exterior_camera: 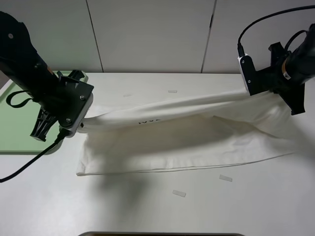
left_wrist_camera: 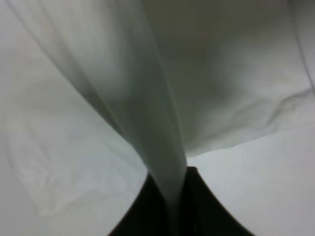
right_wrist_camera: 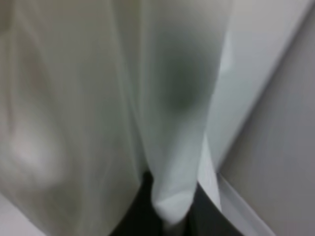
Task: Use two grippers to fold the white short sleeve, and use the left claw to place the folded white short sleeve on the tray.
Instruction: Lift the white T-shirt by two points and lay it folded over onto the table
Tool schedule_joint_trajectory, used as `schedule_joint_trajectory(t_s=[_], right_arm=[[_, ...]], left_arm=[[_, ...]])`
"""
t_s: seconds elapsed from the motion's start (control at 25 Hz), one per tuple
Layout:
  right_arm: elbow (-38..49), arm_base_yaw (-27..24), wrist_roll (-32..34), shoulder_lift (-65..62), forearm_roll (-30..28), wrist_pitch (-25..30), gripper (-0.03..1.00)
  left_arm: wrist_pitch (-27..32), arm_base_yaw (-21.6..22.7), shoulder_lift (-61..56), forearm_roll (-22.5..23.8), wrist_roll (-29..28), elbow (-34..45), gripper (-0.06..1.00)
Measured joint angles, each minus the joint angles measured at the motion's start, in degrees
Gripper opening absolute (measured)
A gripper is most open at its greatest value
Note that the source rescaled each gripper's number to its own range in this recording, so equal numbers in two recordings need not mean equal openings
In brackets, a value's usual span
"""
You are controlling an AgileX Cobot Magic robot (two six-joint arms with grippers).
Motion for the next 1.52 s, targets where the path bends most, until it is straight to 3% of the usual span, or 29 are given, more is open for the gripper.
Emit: schedule_joint_trajectory(t_s=[0.08, 0.2, 0.36, 0.48, 0.56, 0.68, 0.88, 1.08, 1.24, 1.52], right_arm=[[0.0, 0.0, 6.6, 0.0, -6.6, -0.7, 0.0], [0.0, 0.1, 26.8, 0.0, -22.6, -1.8, 0.0], [0.0, 0.3, 48.9, 0.0, -38.5, -1.8, 0.0], [0.0, 0.3, 65.1, 0.0, -42.9, -1.2, 0.0], [0.3, 0.3, 70.4, 0.0, -43.7, -0.8, 0.0], [3.1, 0.3, 66.1, 0.0, -44.1, -1.0, 0.0], [11.0, 0.3, 41.7, 0.0, -40.6, -5.2, 0.0], [15.9, -0.1, 20.4, 0.0, -29.0, -8.8, 0.0], [16.0, -0.1, 13.8, -0.1, -24.1, -8.9, 0.0], [16.0, -0.2, 11.9, -0.4, -19.0, -7.9, 0.0]], left_arm=[[-1.0, 0.0, 0.0, -0.2, 0.0, 0.0, 0.0], [-1.8, 0.0, 0.0, -0.5, 0.0, 0.0, 0.0], [-3.6, 0.0, 0.0, -0.6, 0.0, 0.0, 0.0], [-4.6, 0.0, 0.0, -0.6, 0.0, 0.0, 0.0], [-5.1, 0.0, 0.0, -0.6, 0.0, 0.0, 0.0], [-4.7, 0.0, 0.0, -0.3, 0.0, 0.0, 0.0], [-3.5, 0.0, 0.0, 0.7, 0.1, 0.3, 0.0], [-0.7, 0.0, 0.0, 0.8, 0.1, 0.3, 0.0], [3.5, 0.0, 0.0, 0.5, 0.1, 0.3, 0.0], [12.7, 0.0, 0.0, -3.4, 0.2, 0.3, 0.0]])
